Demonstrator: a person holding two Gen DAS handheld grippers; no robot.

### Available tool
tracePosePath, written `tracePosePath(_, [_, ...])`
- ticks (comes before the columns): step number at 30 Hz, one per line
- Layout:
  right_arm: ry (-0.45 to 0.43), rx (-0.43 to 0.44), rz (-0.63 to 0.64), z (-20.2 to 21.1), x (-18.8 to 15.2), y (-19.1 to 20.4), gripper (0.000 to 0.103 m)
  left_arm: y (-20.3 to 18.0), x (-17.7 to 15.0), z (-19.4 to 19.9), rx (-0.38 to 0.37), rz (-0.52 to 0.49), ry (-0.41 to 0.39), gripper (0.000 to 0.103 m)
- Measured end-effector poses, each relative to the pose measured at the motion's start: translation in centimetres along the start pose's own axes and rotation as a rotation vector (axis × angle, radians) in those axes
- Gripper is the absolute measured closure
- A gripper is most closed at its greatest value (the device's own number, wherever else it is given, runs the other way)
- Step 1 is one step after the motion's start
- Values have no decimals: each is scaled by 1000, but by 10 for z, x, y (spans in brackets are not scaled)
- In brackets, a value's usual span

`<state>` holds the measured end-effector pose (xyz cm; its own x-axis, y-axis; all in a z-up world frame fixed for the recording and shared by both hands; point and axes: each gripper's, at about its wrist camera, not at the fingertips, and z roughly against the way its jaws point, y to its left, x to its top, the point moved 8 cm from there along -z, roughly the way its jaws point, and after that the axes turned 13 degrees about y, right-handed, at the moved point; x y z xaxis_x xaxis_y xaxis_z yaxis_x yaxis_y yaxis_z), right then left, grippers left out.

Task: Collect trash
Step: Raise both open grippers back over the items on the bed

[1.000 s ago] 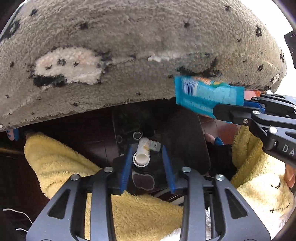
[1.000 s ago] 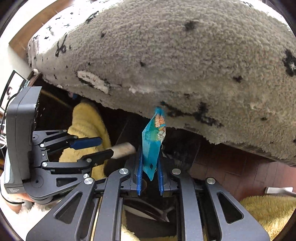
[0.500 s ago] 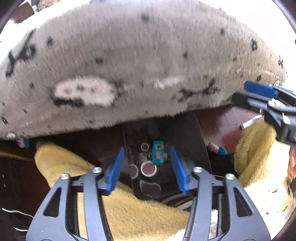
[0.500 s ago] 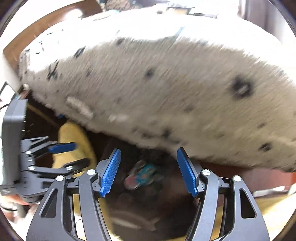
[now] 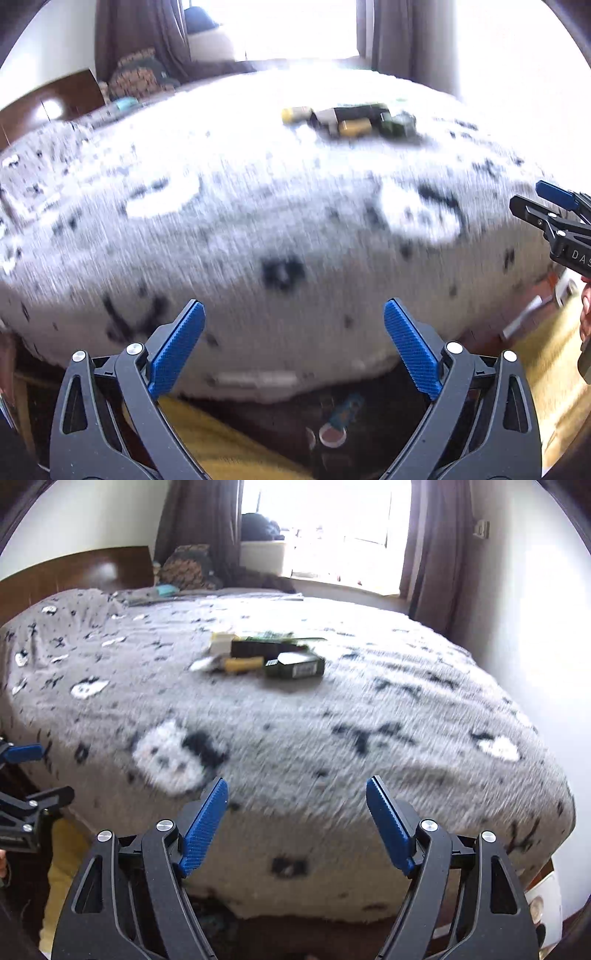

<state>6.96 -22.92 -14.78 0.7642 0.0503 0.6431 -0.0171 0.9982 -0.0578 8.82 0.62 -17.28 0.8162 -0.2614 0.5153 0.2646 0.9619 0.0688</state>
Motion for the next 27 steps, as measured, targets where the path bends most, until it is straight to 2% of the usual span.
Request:
tracePosePath(7, [-31,34,-78,-15,52,-22,25,3,51,-2,16,7,-56,10])
tracePosePath(14, [41,68,-131,-61,84,-38,25,3,92,-27,8,4,-51,10])
tracePosePath(15, [62,96,-132,-70,88,-37,24,2,97,-33,8,3,-46,10])
tracePosePath(16, [77,126,-138,-78,92,-35,17,2,101,-38,9,5,-40,10])
tracePosePath(18, [97,158,-162,-92,99,-34,14,0,109,-47,7,6,-34,10])
tracePosePath(22, [122,168,-169,-114,115,-27,12,-4,121,-59,2,0,-29,10])
tracePosePath(25, [143,151,-112,-129,124,-13,4,-8,128,-69,-5,-5,-20,10])
tracePosePath(27, [156,131,-77,-139,128,-7,4,-9,132,-74,-11,-4,-13,10])
